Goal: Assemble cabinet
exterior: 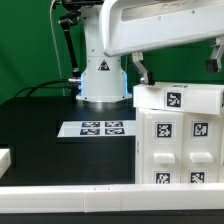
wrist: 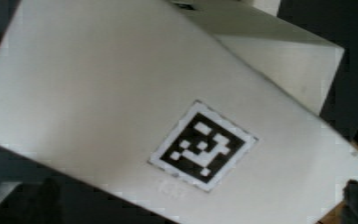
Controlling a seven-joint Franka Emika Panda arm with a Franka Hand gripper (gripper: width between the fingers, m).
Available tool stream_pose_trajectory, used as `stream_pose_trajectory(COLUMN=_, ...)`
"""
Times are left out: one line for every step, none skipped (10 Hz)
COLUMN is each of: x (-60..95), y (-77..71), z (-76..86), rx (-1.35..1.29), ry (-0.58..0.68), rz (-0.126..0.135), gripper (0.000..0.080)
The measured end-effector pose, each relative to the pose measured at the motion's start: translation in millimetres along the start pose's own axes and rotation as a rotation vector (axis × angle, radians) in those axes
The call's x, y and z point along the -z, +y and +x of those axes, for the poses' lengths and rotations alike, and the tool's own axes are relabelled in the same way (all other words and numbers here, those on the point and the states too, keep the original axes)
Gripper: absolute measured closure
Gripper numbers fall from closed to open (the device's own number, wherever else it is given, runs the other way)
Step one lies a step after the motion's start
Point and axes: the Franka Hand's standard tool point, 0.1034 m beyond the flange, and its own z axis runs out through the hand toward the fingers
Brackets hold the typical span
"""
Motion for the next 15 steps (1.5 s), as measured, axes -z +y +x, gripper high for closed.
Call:
stream_pose_trajectory(x=0.3, y=2.5, z=-0.8, rx=0.115, ry=-0.003, rz=-0.003, gripper=0.0003)
stream_pose_trajectory(x=0.3, y=1.6, z=-2.4, rx=0.229, ry=-0.013, rz=-0.009, gripper=0.0003)
stream_pose_trajectory(x=-0.9, y=0.3, z=-4.2, rx=0.291, ry=-0.024, rz=-0.009, gripper=0.0003)
stream_pose_trajectory(x=-2.3, y=-0.6, z=-5.0, rx=0.368, ry=-0.033, rz=-0.017, gripper=0.0003)
stream_pose_trajectory(x=-4.6, y=-0.3, z=-6.3, rx=0.443, ry=-0.043, rz=-0.024, gripper=0.0003)
stream_pose_trajectory(x=-6.0, y=1.1, z=-7.4, rx=0.525, ry=-0.051, rz=-0.028, gripper=0.0003)
stream_pose_trajectory(x=-7.7, y=2.2, z=-8.4, rx=0.575, ry=-0.055, rz=-0.028, gripper=0.0003)
stream_pose_trajectory(x=-9.8, y=1.7, z=-8.9, rx=0.571, ry=-0.056, rz=-0.03, gripper=0.0003)
stream_pose_trajectory(x=-11.5, y=-0.2, z=-9.1, rx=0.555, ry=-0.053, rz=-0.032, gripper=0.0003)
stream_pose_trajectory(x=-13.0, y=-2.3, z=-8.6, rx=0.54, ry=-0.044, rz=-0.041, gripper=0.0003)
stream_pose_trajectory(x=-15.5, y=-4.5, z=-10.1, rx=0.526, ry=-0.049, rz=-0.044, gripper=0.0003)
stream_pose_trajectory(x=-17.2, y=-4.5, z=-10.6, rx=0.515, ry=-0.052, rz=-0.044, gripper=0.0003)
stream_pose_trajectory(x=-17.8, y=-2.4, z=-11.2, rx=0.512, ry=-0.054, rz=-0.044, gripper=0.0003)
stream_pose_trajectory(x=-18.4, y=0.3, z=-11.8, rx=0.507, ry=-0.055, rz=-0.045, gripper=0.0003)
stream_pose_trajectory(x=-20.4, y=2.8, z=-13.1, rx=0.502, ry=-0.059, rz=-0.045, gripper=0.0125)
